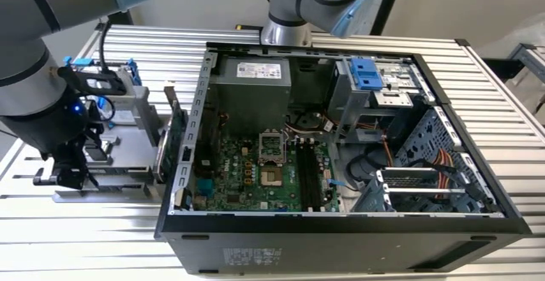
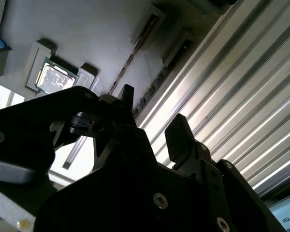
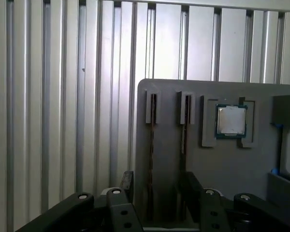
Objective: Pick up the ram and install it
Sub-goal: 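Pick up the ram and move it above insertion slot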
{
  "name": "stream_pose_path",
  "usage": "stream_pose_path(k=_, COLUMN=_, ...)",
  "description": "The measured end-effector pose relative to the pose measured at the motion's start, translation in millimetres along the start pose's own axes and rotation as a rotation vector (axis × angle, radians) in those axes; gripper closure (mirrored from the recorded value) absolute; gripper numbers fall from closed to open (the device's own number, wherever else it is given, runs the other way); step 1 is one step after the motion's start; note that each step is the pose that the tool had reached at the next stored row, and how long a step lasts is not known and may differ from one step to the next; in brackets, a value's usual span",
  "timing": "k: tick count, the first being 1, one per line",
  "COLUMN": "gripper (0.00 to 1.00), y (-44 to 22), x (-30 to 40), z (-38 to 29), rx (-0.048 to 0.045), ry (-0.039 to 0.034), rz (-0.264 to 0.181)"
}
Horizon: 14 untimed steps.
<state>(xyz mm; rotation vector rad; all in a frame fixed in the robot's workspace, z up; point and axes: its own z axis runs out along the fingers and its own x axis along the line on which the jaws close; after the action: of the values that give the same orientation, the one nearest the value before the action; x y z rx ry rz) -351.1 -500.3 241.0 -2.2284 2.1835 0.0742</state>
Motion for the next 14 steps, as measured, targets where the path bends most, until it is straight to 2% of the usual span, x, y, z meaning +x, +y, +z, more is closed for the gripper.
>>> stream_pose_path(k=9, gripper=0.00, y=-0.3, x=0.8, z=13.9, rx=0.0001, ry=0.0003, rz=0.000)
stream_pose_path(k=14, gripper=0.00, y=-0.5, x=-2.6, z=20.9, rx=0.0004, ry=0.0009, rz=0.003)
